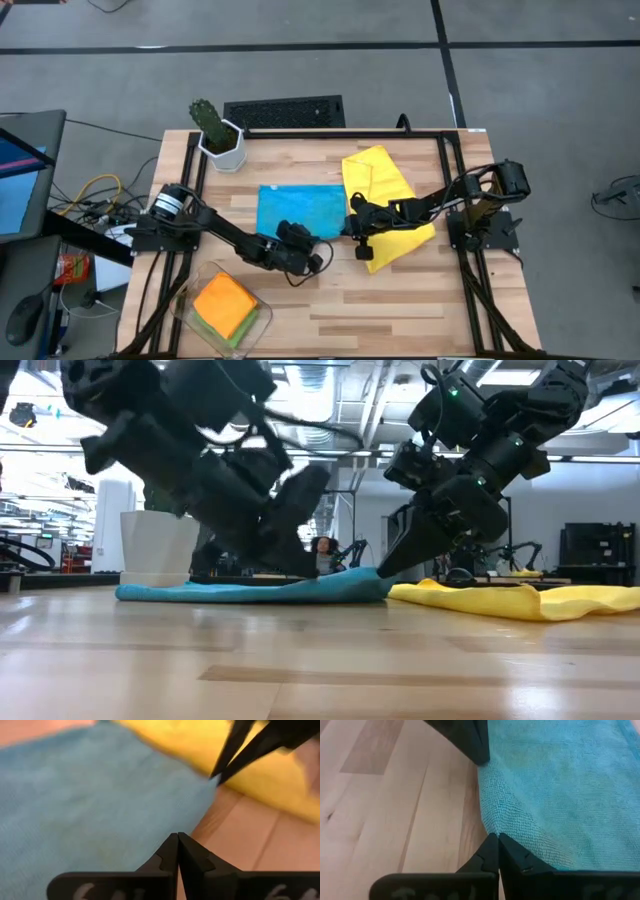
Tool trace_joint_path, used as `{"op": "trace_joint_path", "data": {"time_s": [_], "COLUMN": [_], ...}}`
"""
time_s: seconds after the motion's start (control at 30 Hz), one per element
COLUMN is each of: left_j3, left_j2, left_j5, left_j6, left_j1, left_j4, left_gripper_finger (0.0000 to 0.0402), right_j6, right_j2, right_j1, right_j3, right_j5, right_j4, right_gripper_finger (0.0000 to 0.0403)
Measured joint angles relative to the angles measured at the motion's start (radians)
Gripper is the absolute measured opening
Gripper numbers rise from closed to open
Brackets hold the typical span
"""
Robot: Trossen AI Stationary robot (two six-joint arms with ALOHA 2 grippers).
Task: Fold microfiber towels
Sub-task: Fold the blue microfiber towel
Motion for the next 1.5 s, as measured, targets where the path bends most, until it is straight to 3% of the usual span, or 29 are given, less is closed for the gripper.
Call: {"op": "trace_joint_path", "data": {"time_s": [0.37, 0.57, 0.7, 0.83, 1.03, 1.37, 1.5], "left_j3": [-0.002, 0.001, 0.0, -0.002, 0.007, 0.019, 0.015], "left_j2": [0.021, -0.083, -0.073, 0.007, 0.117, 0.121, 0.038], "left_j5": [0.074, -0.052, -0.065, -0.025, 0.153, 0.191, 0.221], "left_j6": [-0.028, 0.068, 0.086, 0.031, 0.072, 0.097, 0.119], "left_j1": [0.002, 0.025, 0.059, 0.078, 0.08, 0.086, 0.108], "left_j4": [-0.033, -0.02, -0.017, 0.076, 0.315, 0.254, 0.134], "left_gripper_finger": [0.0, 0.0, 0.0, 0.0, 0.0, 0.0, 0.0], "right_j6": [0.0, -0.002, -0.002, -0.002, 0.0, 0.005, 0.006], "right_j2": [0.0, 0.0, 0.0, 0.0, 0.0, 0.0, 0.0], "right_j1": [0.0, 0.0, 0.0, 0.0, 0.0, 0.0, 0.0], "right_j3": [0.0, 0.0, 0.0, 0.0, 0.0, 0.0, 0.0], "right_j5": [0.0, 0.0, 0.0, -0.001, -0.001, -0.004, -0.004], "right_j4": [0.0, -0.003, -0.004, -0.01, -0.025, -0.026, -0.024], "right_gripper_finger": [0.0023, 0.0028, 0.0028, 0.0023, 0.0029, 0.0023, 0.0028]}}
